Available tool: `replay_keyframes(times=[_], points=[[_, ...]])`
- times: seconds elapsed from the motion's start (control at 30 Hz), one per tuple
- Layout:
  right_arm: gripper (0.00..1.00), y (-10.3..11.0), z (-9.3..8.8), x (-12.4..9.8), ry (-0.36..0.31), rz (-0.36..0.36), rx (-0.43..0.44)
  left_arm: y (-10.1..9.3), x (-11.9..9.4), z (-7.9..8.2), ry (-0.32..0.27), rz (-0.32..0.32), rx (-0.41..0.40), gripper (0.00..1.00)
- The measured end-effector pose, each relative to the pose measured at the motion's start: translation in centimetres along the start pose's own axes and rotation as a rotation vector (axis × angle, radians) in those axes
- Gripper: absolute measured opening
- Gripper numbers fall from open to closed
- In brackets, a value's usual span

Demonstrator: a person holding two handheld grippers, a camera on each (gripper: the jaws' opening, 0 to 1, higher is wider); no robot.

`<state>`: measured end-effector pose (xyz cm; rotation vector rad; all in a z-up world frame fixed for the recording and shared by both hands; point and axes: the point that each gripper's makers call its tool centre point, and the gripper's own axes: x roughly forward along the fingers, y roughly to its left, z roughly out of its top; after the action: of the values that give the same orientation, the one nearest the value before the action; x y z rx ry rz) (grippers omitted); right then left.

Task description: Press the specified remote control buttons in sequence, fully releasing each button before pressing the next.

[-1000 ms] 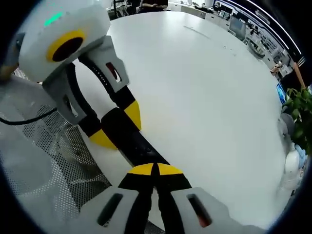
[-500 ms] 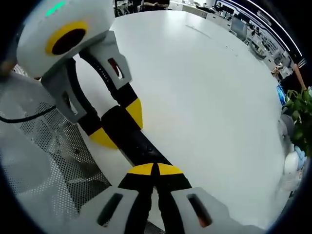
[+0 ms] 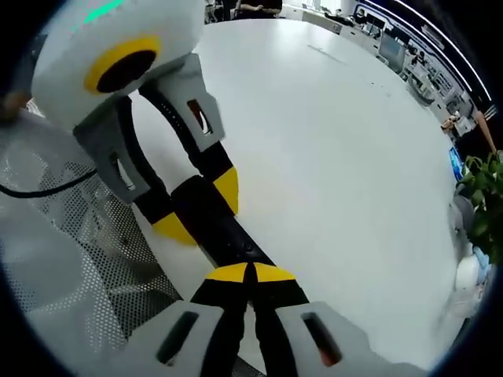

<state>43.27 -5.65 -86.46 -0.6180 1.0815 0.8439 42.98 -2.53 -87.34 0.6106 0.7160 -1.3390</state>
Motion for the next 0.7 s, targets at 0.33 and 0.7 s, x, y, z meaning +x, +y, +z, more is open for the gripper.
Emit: replay_keyframes(times=[0.33,0.7], points=[[0.00,-0.02,-0.09,0.16,0.003,-0.002,0.004,-0.02,0.03,-0.03,0.001,0.000,0.001,0.19],[0.00,0.04,-0.04,0.19,-0.001,-0.012,0.003,-0.04,-0.01,-0.08,0.003,-0.001,0.002,0.19]])
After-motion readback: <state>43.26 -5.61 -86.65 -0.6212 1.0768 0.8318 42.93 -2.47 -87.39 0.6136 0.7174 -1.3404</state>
